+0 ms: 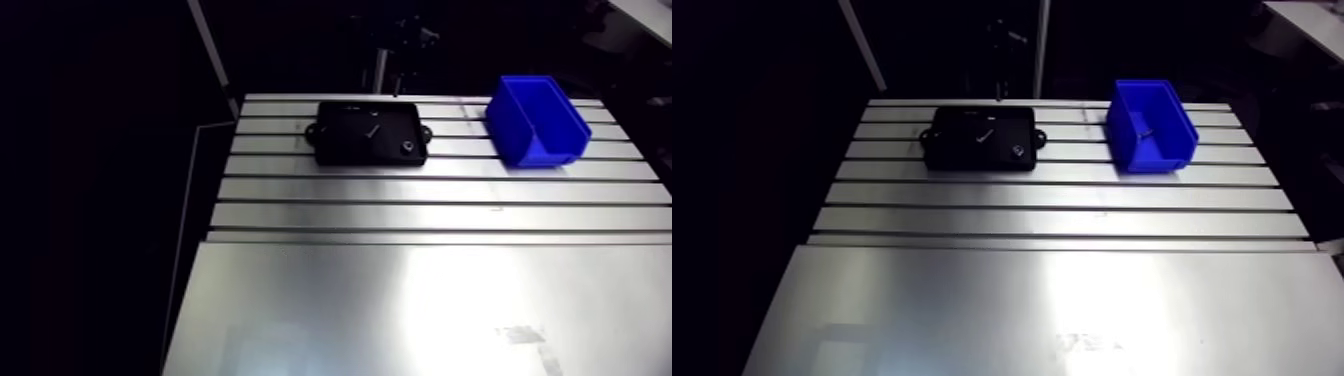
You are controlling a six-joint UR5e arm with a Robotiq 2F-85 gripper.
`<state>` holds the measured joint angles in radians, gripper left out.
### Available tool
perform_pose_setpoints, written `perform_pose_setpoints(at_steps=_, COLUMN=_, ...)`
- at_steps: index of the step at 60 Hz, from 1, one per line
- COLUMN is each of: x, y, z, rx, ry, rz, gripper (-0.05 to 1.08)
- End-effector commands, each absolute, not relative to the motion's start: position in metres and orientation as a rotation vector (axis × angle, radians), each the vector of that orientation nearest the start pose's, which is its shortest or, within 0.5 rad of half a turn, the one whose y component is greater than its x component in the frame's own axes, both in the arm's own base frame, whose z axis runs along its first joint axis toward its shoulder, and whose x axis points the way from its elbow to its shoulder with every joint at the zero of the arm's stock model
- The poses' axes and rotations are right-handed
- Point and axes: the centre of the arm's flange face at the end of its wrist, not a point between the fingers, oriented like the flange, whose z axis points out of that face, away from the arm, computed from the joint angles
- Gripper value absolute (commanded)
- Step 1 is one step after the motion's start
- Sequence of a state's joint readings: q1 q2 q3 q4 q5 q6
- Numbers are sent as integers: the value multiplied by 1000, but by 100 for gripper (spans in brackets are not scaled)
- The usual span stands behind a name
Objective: Pick up the M10 bolt from the tray and put it into the blue bin.
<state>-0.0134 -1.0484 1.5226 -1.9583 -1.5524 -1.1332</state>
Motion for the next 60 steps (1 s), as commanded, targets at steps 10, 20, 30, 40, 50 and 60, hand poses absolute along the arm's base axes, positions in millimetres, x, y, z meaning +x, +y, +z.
perform_pose_setpoints(at_steps=10, x=-649, y=-127, z=224, rx=669, ry=2958, rz=18, gripper=42)
perform_pose_setpoints(at_steps=20, x=-648, y=-127, z=217, rx=666, ry=2946, rz=21, gripper=43)
perform_pose_setpoints(at_steps=30, x=-650, y=-127, z=208, rx=664, ry=2945, rz=22, gripper=44)
perform_pose_setpoints(at_steps=40, x=-649, y=-127, z=201, rx=662, ry=2938, rz=27, gripper=46)
perform_pose_setpoints(at_steps=50, x=-646, y=-128, z=195, rx=655, ry=2935, rz=28, gripper=47)
perform_pose_setpoints(at_steps=60, x=-646, y=-128, z=188, rx=652, ry=2935, rz=28, gripper=50)
